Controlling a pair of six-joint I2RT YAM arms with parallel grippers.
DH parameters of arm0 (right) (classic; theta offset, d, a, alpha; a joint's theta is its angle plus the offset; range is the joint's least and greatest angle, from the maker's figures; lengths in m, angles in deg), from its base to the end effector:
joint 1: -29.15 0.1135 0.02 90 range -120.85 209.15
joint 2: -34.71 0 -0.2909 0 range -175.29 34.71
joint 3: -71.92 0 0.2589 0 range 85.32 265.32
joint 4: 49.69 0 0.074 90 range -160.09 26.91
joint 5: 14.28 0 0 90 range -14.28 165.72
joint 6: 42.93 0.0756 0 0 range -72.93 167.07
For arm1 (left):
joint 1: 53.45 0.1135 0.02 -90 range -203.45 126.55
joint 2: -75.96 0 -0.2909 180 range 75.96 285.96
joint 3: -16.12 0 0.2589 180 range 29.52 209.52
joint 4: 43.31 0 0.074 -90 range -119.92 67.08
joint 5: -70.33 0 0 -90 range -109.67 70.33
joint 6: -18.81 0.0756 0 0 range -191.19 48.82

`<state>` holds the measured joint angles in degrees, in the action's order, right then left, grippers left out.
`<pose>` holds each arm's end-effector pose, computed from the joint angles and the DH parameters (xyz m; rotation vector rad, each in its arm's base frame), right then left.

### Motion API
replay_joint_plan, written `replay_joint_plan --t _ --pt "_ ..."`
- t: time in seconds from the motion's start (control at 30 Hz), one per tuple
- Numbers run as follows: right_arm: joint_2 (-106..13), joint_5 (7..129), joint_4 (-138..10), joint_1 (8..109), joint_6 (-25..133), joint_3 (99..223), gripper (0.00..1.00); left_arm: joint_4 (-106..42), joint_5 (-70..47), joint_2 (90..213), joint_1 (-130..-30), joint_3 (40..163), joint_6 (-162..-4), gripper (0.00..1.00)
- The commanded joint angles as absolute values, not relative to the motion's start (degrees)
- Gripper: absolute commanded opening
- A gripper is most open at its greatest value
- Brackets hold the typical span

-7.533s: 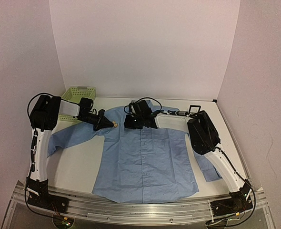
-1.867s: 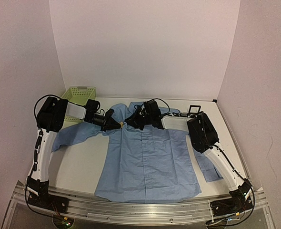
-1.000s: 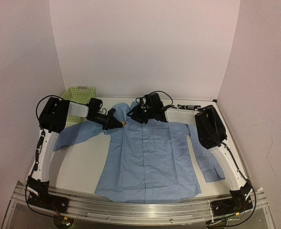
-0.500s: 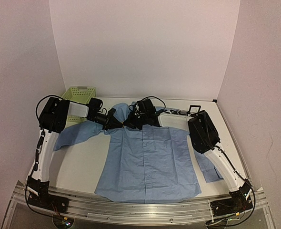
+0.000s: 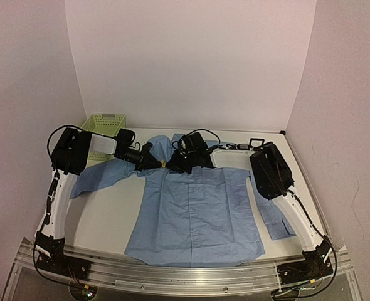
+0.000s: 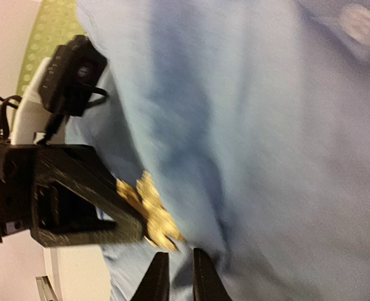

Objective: Pin the brooch onto the clothing

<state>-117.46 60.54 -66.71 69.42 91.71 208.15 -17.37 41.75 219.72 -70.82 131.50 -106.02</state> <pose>0.4828 0.4349 0.0982 -0.0803 2.3509 1.0912 0.5019 -0.2266 0.0729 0.0942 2.5789 -1.7109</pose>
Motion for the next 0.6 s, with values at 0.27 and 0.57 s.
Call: replay_joint_plan --t 0.27,0.57 --pt "-111.12 67.08 -71.21 73.24 89.01 204.38 0.35 -15.08 37.90 221.35 -71.28 129.92 -106.85 0.00" --pt "-109.23 73.91 -76.11 74.04 88.38 202.84 0.40 -16.16 38.05 221.06 -71.40 128.69 -107.84 0.00"
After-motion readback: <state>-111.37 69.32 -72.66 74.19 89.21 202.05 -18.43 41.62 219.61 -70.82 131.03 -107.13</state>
